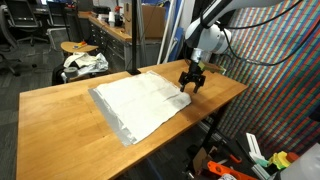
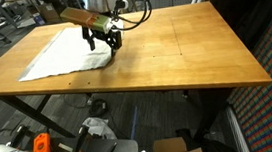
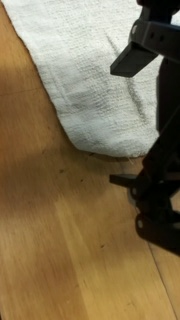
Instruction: Fold the towel in half
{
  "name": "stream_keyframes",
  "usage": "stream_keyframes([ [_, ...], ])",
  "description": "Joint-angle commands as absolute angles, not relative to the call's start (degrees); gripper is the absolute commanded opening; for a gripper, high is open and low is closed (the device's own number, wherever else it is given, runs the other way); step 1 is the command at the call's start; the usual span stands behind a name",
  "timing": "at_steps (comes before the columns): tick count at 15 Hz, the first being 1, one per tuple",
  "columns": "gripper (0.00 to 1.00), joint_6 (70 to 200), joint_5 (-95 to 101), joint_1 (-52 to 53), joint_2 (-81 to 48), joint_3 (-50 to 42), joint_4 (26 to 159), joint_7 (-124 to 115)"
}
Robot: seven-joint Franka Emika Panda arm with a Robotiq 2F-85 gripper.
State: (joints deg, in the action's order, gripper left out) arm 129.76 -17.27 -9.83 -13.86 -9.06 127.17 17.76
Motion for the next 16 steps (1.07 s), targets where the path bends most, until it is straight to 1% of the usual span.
stream_keyframes([
  [1,1.00,130.3,-19.3,-11.8,-15.2,-7.2,125.8,19.9],
  [16,1.00,129.1,-23.5,-14.1,-18.8,-4.9,124.1,23.3],
])
